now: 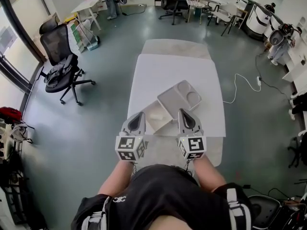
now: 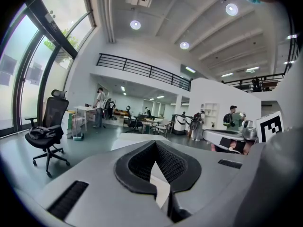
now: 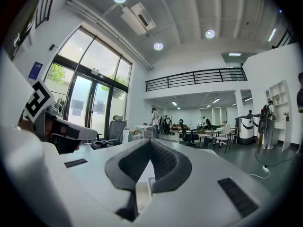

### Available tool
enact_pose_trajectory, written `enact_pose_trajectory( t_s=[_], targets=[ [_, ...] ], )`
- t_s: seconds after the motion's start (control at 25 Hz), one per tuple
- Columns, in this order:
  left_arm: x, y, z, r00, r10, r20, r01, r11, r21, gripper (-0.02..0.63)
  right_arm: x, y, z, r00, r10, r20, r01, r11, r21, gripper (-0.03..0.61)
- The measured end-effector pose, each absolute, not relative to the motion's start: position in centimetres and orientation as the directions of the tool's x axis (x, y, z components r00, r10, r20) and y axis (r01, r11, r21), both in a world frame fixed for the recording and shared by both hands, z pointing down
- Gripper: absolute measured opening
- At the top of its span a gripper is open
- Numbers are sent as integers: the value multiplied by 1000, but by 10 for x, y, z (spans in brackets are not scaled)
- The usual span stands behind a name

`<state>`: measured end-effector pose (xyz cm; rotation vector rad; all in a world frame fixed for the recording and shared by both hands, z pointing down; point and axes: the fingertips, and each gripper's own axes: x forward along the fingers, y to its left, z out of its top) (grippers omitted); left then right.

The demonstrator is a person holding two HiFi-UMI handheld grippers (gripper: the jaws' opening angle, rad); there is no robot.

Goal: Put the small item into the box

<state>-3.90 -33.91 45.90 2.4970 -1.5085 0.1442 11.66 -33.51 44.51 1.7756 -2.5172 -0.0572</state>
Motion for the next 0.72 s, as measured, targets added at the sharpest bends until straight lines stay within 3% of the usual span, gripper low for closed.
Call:
enact_pose_trajectory(
  t_s=[0.72],
  targets=[
    [-44, -338, 461, 442, -876, 193, -897, -423, 132, 5, 103, -339, 445, -385, -923, 19, -917, 385, 107, 12]
  ],
)
